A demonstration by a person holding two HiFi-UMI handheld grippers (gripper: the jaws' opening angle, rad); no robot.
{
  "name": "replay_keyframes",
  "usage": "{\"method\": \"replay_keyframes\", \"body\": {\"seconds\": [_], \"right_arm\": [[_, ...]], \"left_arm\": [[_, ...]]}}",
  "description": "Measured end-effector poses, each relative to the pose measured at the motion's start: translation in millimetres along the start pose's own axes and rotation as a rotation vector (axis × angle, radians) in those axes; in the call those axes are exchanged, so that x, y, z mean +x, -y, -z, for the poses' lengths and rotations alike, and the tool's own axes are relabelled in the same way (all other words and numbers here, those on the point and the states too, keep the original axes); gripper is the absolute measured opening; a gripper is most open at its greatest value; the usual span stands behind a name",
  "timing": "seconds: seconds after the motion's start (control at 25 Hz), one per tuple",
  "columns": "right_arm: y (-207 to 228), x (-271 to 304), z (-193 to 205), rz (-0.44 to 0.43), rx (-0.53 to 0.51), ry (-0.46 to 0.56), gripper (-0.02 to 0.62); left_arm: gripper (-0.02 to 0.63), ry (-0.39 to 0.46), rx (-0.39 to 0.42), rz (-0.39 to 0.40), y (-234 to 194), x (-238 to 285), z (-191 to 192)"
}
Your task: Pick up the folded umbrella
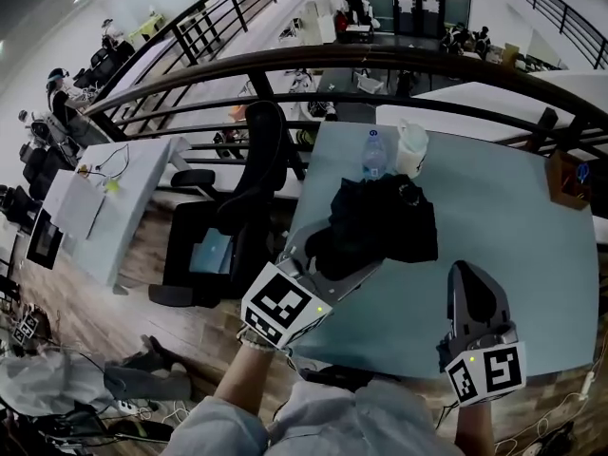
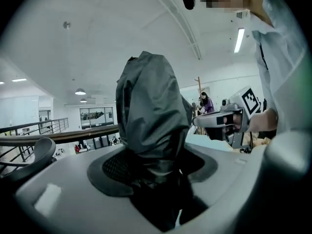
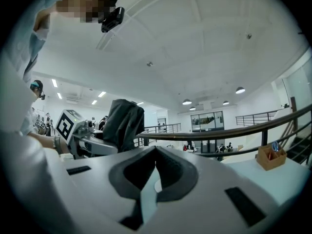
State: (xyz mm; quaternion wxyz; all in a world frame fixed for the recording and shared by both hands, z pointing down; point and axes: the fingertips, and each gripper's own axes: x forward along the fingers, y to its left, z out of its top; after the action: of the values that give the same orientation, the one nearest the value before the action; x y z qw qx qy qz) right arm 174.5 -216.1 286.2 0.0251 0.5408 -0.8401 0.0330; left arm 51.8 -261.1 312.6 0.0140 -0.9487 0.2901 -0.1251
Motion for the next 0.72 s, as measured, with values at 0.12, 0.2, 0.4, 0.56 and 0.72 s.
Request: {"method": "replay_keyframes", "body": {"seconds": [0.12, 0.2, 0.4, 0.56, 0.72], "right_arm": [[-4, 5, -7, 0.001, -0.010, 0.014, 0.000], [-5, 7, -11, 0.000, -0.016, 0.023, 0.000], [-1, 11, -19, 0.001, -0.026, 0.048, 0.000], [-4, 16, -23, -0.005, -0.036, 0.058, 0.000], [-6, 22, -26, -0.018, -0.047, 0.060, 0.000]], "left_arm": [[0.288, 0.061, -0.054, -0.028, -5, -18, -10], [0.288, 0.100, -0.093, -0.043, -7, -27, -15], [0.288, 0.167, -0.178, -0.082, -10, -45, -24], [0.288, 0.181, -0.194, -0.127, -15, -58, -25], [0.288, 0.218, -0.223, -0.124, -15, -63, -27]]}}
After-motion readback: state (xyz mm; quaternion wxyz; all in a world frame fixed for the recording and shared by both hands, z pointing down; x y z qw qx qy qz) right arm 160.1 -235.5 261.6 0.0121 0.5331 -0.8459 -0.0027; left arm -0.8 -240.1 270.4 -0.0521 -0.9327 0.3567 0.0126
